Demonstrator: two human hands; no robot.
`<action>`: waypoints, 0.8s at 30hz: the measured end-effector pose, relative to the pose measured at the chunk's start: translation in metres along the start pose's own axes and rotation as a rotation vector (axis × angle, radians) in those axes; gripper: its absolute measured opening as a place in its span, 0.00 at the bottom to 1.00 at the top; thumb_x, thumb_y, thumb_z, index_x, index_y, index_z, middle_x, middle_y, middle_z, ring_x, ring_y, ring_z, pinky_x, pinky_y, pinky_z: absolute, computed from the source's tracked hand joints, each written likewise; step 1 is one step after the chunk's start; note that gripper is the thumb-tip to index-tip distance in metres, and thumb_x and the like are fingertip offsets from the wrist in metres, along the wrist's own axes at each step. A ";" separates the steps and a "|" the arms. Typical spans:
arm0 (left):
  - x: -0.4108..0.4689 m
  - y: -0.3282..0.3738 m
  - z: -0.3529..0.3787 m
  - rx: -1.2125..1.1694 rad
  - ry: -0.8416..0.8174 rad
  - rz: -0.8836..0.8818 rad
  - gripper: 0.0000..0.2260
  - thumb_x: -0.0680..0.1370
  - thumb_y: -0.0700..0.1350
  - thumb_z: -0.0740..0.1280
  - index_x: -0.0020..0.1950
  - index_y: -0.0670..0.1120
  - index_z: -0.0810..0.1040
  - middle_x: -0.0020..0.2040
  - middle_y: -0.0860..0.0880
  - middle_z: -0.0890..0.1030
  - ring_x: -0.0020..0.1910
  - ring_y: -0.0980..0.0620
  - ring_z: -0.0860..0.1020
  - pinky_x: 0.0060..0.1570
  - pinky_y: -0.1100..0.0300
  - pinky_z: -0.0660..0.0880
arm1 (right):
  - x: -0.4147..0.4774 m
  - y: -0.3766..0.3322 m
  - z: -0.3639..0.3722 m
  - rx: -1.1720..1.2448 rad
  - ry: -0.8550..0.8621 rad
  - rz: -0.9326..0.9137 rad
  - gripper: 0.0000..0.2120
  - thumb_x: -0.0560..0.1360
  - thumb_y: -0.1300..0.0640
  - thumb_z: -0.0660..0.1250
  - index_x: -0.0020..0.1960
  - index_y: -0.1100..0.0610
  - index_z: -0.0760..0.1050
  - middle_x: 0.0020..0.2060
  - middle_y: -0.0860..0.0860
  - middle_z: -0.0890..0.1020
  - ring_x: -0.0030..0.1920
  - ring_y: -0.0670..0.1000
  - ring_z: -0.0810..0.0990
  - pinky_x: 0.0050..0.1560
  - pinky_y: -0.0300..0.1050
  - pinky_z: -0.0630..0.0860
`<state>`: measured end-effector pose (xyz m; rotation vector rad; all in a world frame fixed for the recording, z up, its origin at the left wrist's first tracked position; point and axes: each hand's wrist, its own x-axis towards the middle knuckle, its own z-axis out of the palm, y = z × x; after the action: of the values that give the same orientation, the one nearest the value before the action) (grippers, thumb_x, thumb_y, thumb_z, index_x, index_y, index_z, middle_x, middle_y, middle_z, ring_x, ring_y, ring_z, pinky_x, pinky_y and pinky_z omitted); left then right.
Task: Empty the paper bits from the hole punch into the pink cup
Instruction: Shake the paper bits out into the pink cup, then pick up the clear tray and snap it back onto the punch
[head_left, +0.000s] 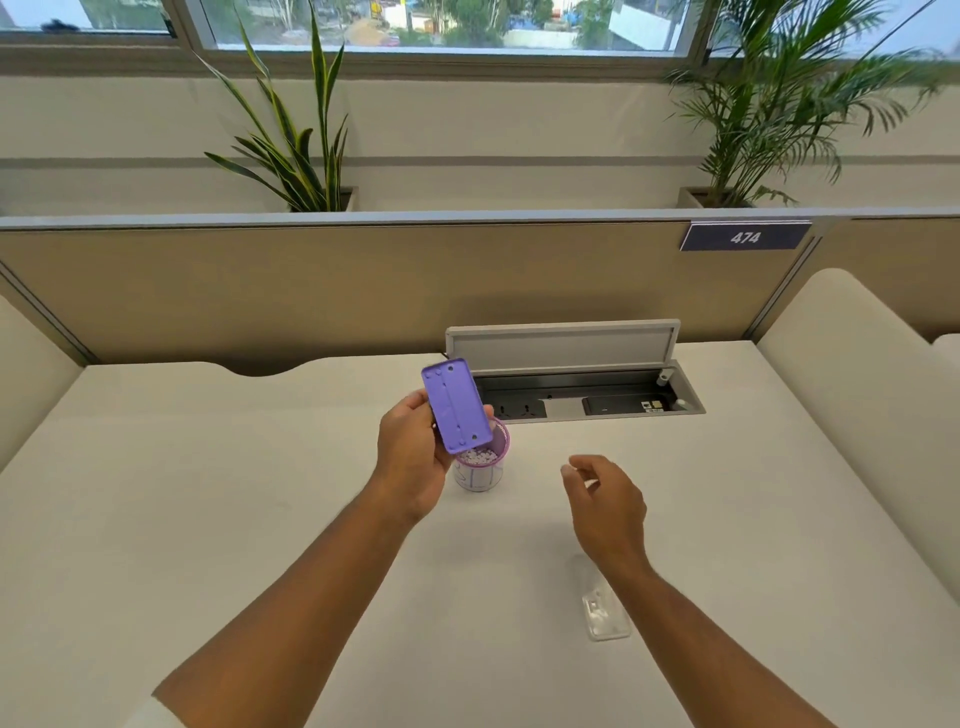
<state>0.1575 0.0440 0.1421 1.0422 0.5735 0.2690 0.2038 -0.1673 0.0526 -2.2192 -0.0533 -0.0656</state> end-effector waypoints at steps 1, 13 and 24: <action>-0.008 -0.006 -0.002 -0.002 0.005 -0.023 0.12 0.85 0.42 0.60 0.60 0.44 0.83 0.56 0.35 0.85 0.50 0.37 0.84 0.58 0.37 0.81 | -0.005 0.007 -0.004 -0.025 -0.006 0.029 0.09 0.80 0.49 0.68 0.57 0.51 0.81 0.47 0.43 0.82 0.48 0.49 0.82 0.60 0.61 0.77; -0.089 -0.082 -0.022 -0.094 0.136 -0.310 0.10 0.82 0.39 0.61 0.52 0.40 0.82 0.35 0.42 0.85 0.33 0.44 0.84 0.41 0.53 0.80 | -0.078 0.072 -0.036 -0.315 -0.012 0.217 0.16 0.77 0.43 0.70 0.61 0.49 0.79 0.51 0.46 0.81 0.54 0.50 0.80 0.56 0.51 0.66; -0.129 -0.107 -0.029 -0.099 0.163 -0.374 0.11 0.82 0.39 0.61 0.56 0.37 0.82 0.37 0.40 0.84 0.38 0.39 0.81 0.41 0.50 0.81 | -0.108 0.070 -0.039 -0.720 -0.149 0.299 0.29 0.73 0.29 0.62 0.64 0.47 0.72 0.57 0.47 0.77 0.60 0.52 0.77 0.57 0.53 0.68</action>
<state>0.0290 -0.0481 0.0792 0.8030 0.8796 0.0510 0.0988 -0.2427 0.0136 -2.9194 0.2596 0.2896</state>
